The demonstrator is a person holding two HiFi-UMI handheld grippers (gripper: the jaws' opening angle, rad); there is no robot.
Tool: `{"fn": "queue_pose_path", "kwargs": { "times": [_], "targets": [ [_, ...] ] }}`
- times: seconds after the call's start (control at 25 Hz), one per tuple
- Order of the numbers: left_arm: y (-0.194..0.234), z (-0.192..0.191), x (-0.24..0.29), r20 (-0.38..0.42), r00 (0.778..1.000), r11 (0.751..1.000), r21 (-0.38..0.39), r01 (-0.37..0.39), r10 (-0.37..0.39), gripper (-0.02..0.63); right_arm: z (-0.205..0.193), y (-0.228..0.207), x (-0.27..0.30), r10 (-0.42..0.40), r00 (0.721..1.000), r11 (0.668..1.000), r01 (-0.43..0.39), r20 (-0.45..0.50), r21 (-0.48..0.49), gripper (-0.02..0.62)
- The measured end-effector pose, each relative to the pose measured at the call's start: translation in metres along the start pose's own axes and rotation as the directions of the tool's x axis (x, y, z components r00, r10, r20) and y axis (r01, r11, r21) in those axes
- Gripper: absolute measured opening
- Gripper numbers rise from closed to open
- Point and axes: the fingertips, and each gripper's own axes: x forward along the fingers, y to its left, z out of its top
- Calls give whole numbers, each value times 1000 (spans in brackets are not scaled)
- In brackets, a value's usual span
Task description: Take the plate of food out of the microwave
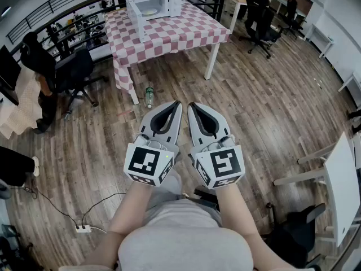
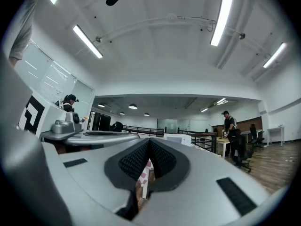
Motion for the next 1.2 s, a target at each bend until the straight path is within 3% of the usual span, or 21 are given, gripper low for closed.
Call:
{"fn": "queue_pose_path", "kwargs": {
  "times": [0.56, 1.2],
  "targets": [
    [7, -6, 11, -18, 1000, 1000, -19, -16, 16, 3, -5, -8, 6, 10, 1000, 999, -11, 24, 40, 25],
    [43, -19, 69, -26, 999, 998, -49, -24, 23, 3, -14, -43, 56, 16, 1000, 1000, -17, 13, 22, 25]
  ]
}}
